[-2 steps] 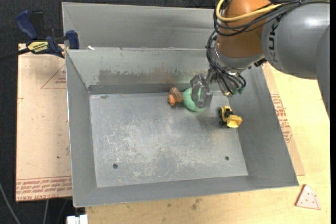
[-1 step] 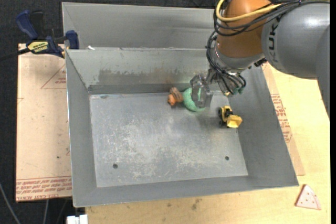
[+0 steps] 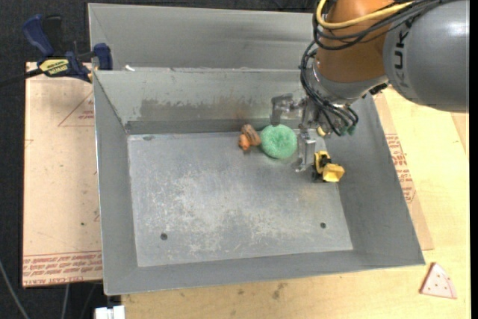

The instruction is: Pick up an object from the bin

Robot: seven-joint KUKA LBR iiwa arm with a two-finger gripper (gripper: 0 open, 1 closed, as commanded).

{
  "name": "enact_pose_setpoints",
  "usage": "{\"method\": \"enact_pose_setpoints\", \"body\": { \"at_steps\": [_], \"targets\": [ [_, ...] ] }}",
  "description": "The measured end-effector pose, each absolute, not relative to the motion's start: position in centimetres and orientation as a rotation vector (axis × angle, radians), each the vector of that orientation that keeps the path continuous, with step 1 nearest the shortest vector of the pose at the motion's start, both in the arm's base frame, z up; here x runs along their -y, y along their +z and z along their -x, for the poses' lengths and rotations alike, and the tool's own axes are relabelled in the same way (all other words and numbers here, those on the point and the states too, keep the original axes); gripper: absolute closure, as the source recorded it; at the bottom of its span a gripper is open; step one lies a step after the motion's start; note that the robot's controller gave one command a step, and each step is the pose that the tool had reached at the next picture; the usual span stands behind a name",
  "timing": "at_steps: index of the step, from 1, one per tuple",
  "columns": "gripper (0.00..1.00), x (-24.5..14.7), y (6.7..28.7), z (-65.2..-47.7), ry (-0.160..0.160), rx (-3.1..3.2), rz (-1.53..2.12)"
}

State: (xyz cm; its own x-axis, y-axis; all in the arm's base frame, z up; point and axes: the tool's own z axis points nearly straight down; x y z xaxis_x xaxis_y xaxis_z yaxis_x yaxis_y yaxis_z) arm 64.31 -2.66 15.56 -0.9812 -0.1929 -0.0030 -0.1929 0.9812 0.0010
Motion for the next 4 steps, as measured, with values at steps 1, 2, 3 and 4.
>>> {"method": "enact_pose_setpoints", "body": {
  "at_steps": [1, 2, 3, 4],
  "targets": [
    [0.00, 2.7, 15.6, -64.3, 0.002, -3.124, 0.304],
    [0.00, 4.1, 11.4, -65.0, 0.001, -3.117, 0.277],
    [1.00, 5.3, 7.9, -64.9, 0.001, -3.128, 0.073],
    [1.00, 5.3, 7.9, -64.9, 0.002, -3.128, 0.072]
  ]
}}
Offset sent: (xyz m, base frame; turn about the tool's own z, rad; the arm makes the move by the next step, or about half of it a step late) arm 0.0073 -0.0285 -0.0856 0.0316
